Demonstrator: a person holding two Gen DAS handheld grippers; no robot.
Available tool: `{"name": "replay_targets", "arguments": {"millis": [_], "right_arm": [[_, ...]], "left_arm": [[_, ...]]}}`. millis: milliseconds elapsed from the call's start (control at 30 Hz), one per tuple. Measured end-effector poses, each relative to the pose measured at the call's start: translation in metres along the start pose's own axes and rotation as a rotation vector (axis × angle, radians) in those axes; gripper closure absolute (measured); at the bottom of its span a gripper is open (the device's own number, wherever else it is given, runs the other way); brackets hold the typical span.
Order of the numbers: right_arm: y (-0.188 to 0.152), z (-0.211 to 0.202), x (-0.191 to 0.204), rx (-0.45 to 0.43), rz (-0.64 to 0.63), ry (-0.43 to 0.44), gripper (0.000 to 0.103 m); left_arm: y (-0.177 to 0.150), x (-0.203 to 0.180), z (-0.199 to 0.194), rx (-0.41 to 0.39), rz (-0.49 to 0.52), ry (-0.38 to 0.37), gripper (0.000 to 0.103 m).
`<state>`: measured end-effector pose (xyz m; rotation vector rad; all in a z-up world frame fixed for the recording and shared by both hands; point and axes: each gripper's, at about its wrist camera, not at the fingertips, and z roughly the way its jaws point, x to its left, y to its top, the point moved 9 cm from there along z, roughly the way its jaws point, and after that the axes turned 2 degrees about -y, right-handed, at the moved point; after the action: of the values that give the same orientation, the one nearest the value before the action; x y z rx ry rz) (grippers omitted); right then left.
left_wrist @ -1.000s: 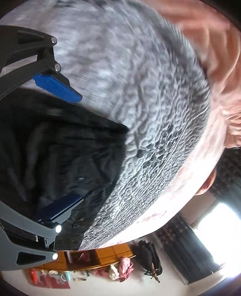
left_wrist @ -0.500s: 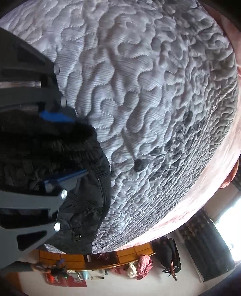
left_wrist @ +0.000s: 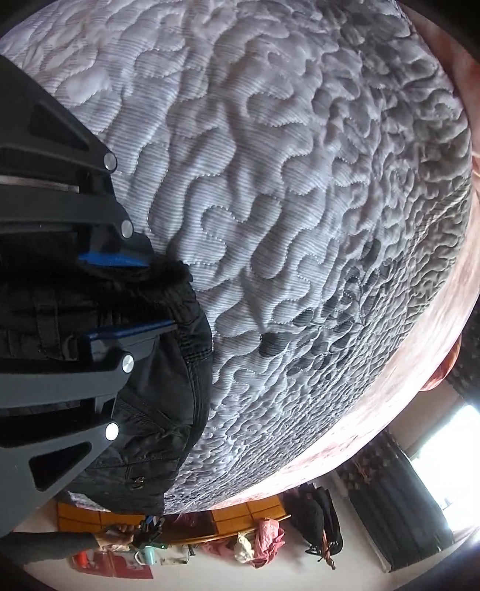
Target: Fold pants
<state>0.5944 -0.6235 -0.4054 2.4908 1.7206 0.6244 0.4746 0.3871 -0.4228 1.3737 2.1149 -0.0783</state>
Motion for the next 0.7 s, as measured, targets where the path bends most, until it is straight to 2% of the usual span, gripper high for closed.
{"name": "replay_targets", "arguments": {"millis": [67,100,133,167,233,267,467,700], "right_arm": [[-0.005,0.012,0.0,0.053,-0.022,0.004,0.026],[-0.008,0.012,0.0,0.064,-0.045,-0.01,0.036],[-0.01,0.008,0.001,0.063,-0.059,-0.01,0.053],[-0.011,0.005,0.0,0.062,-0.054,0.002,0.08],[-0.012,-0.01,0.001,0.042,-0.035,0.05,0.089],[-0.012,-0.018,0.004,0.022,-0.053,0.049,0.092],[-0.017,-0.069,0.014,-0.06,-0.072,0.03,0.095],[-0.032,-0.156,0.031,-0.198,-0.098,0.017,0.096]], "left_arm": [[0.001,-0.001,0.0,0.0,0.0,0.013,0.078],[0.001,-0.003,0.0,-0.003,0.003,0.022,0.078],[0.002,-0.005,-0.001,-0.006,0.011,0.037,0.079],[0.002,-0.006,-0.002,-0.01,0.02,0.05,0.079],[0.004,-0.011,-0.007,-0.025,0.029,0.071,0.082],[0.005,-0.013,-0.01,-0.046,0.036,0.065,0.082],[0.006,-0.028,-0.038,-0.097,0.036,0.059,0.086],[0.0,-0.062,-0.086,-0.176,0.072,0.016,0.089]]}}
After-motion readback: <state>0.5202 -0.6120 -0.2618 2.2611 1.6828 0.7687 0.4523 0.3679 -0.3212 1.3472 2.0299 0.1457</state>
